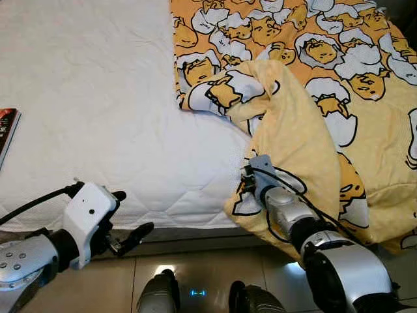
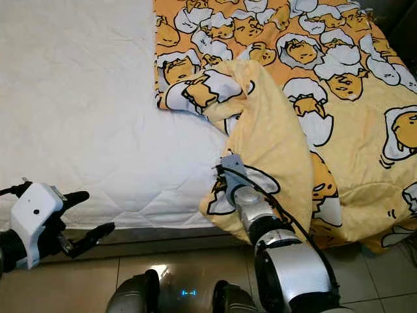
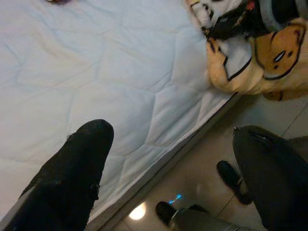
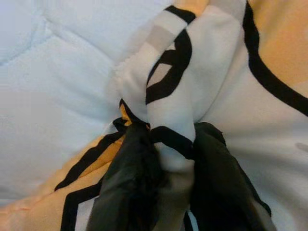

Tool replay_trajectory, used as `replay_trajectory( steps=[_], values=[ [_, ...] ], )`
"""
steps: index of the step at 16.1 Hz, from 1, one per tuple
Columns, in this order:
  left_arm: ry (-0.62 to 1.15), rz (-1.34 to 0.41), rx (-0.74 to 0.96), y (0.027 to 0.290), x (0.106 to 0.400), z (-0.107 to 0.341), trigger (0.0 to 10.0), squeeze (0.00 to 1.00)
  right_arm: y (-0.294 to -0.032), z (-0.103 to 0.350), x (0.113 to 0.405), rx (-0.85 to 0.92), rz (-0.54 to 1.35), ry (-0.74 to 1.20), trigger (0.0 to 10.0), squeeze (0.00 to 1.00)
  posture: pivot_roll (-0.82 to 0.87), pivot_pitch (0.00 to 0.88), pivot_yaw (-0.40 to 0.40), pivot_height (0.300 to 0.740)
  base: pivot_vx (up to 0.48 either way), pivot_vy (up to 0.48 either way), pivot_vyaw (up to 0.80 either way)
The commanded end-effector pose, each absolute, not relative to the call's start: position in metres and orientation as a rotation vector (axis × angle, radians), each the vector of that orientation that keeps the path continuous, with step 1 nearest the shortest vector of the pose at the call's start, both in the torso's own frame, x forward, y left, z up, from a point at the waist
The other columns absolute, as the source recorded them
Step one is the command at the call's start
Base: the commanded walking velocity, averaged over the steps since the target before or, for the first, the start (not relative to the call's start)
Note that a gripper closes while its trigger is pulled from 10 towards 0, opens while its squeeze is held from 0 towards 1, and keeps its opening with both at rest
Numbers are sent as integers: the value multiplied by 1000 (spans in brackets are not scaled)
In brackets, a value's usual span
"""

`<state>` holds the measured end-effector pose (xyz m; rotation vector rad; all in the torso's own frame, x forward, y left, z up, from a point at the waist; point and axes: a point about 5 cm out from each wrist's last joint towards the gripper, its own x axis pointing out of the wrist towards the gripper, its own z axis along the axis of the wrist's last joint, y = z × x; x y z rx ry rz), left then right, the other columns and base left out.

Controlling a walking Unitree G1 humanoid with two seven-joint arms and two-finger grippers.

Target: Clean up the room

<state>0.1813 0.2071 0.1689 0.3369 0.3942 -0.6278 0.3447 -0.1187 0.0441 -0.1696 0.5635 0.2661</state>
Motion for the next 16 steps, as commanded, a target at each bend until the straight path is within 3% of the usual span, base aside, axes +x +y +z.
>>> replay_trajectory(
  steps=[1,3,6,9,10,11,12,13,14,15,16],
  values=[
    [386,-627,338,206,181,171,10000,0,-120,38,339,-148,319,591,0,0,257,249,-34,740,0,0,0],
    [383,-632,335,204,183,170,10000,0,-124,35,336,-151,380,586,0,0,237,237,-22,740,0,0,0],
    [384,-647,326,201,183,169,10000,0,-110,38,324,4,705,497,0,0,233,231,-12,740,0,0,0],
    [389,-660,333,200,182,169,10000,0,-98,32,248,84,1388,515,0,0,235,221,-7,740,0,0,0],
    [390,-662,334,200,182,169,10000,0,-100,31,230,74,1494,550,0,0,235,221,-7,740,0,0,0],
    [395,-673,333,199,181,169,10000,0,-115,24,185,7,1729,681,0,0,237,221,-8,740,0,0,0],
    [399,-680,331,199,180,169,10000,0,-128,14,164,-65,1802,771,0,0,238,220,-8,740,0,0,0],
    [399,-679,331,200,180,169,10000,0,-132,8,164,-114,1780,768,4667,0,238,220,-8,740,0,0,0],
    [401,-678,333,200,181,169,10000,0,-134,1,174,-182,1668,728,10000,0,238,221,-8,740,0,0,0],
    [404,-679,335,201,180,169,10000,0,-132,3,184,-168,1567,697,10000,0,238,224,-8,740,0,0,0],
    [405,-679,335,201,180,169,10000,0,-129,9,186,-147,1541,682,10000,443,238,223,-8,740,0,0,0]
  ],
)
